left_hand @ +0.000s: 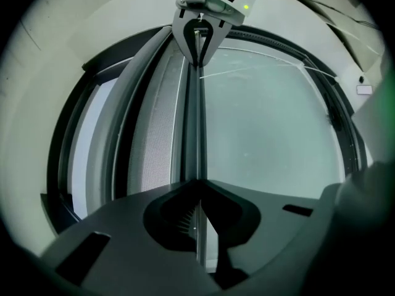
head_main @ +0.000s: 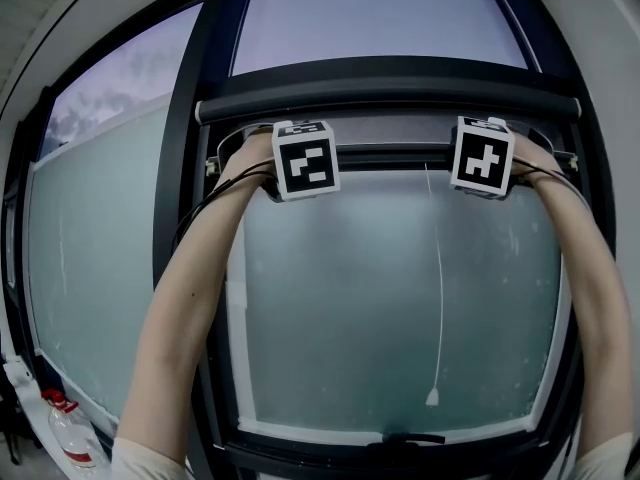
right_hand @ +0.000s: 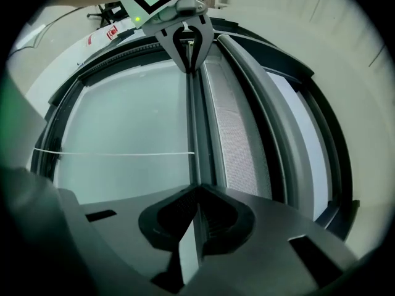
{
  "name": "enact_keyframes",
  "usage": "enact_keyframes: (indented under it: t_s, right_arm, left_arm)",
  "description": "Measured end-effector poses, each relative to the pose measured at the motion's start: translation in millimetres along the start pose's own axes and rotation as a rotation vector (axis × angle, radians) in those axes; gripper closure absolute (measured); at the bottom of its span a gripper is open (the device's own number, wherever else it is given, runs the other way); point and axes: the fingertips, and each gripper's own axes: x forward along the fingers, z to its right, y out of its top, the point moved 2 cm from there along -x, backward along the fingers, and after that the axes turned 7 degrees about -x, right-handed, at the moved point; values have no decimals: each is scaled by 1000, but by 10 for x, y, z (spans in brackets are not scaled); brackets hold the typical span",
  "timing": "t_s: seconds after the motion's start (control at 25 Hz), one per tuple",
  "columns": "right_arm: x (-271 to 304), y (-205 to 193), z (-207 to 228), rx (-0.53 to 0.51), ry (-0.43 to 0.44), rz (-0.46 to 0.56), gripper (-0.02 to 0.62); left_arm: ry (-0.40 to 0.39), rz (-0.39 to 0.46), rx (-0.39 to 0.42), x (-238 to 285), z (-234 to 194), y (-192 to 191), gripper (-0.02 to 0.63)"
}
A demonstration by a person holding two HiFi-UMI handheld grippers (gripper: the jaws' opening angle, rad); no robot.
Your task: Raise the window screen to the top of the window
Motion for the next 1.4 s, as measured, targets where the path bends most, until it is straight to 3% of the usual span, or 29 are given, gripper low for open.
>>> enact_keyframes:
  t_s: [0.24, 0.44, 0.6, 0.8, 1.04, 1.4]
  right_arm:
    - [31, -56, 289, -9, -75, -30, 574]
    - [71, -129, 402, 21, -69, -71, 574]
    - [74, -98, 628, -7, -118, -60, 574]
    - [64, -58, 800, -49, -148, -74, 574]
    - [60, -59, 775, -62, -126, -88, 574]
    - [-113, -34, 738, -75, -239, -64, 575]
  left_arm:
    - [60, -21, 25, 21, -296, 52, 584]
    - [114, -19, 42, 13, -509, 75, 584]
    - [146, -23, 54, 13, -693, 102, 584]
    - [173, 1, 54, 7, -816, 113, 584]
    - [170, -19, 91, 17, -789, 118, 584]
    - [332, 47, 58, -27, -801, 120, 584]
